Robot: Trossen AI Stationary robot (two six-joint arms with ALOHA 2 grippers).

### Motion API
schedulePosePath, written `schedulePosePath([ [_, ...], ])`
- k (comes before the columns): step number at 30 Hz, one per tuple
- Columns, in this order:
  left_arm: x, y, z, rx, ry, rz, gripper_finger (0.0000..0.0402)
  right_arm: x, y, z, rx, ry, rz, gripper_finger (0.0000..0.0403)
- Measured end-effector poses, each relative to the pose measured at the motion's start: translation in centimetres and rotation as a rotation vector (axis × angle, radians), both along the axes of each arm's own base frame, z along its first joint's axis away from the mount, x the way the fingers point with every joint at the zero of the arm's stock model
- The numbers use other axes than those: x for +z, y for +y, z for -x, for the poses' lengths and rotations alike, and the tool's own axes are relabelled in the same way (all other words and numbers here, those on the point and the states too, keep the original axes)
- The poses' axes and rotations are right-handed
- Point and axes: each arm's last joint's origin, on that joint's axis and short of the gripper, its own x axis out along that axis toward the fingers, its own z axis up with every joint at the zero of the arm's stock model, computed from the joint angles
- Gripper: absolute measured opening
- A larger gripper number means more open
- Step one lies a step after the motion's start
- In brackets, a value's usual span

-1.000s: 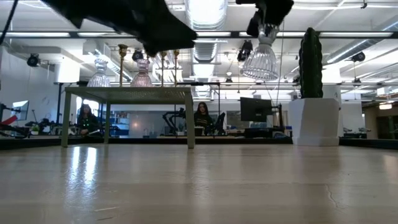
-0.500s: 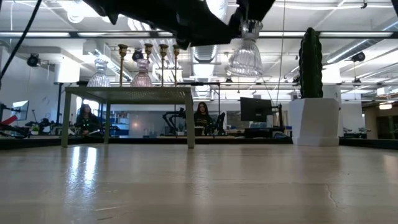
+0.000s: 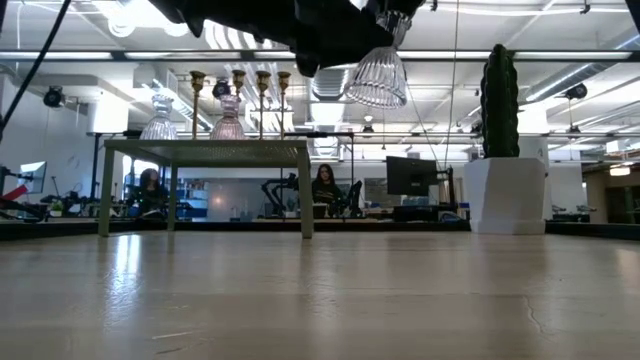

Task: Pick & Place candle stick holders
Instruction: Put the transparent glass candle holder on the shelf

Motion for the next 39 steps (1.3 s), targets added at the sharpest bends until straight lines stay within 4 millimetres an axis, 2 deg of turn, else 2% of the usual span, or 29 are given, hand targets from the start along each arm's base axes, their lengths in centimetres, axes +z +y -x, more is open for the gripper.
schedulePosePath([
  [9,0.0,0.5,-0.8,-0.072,-0.003,0.062,0.0181,0.0,0.1,-0.1,0.018,-0.017,-0.010,0.0020],
  [17,0.1,1.0,-0.8,-0.065,-0.005,0.074,0.0180,0.1,0.2,-0.2,0.026,-0.027,-0.006,0.0020],
  [23,0.1,1.0,-0.8,-0.060,0.001,0.089,0.0131,0.1,0.2,-0.2,0.030,-0.029,0.002,0.0020],
  [36,0.2,1.0,-0.9,-0.063,-0.005,0.089,0.0129,0.1,0.2,-0.2,0.019,-0.029,-0.007,0.0020],
  [39,0.2,1.0,-0.8,-0.056,-0.011,0.088,0.0128,0.3,0.2,-0.1,-0.007,-0.033,-0.012,0.0044],
])
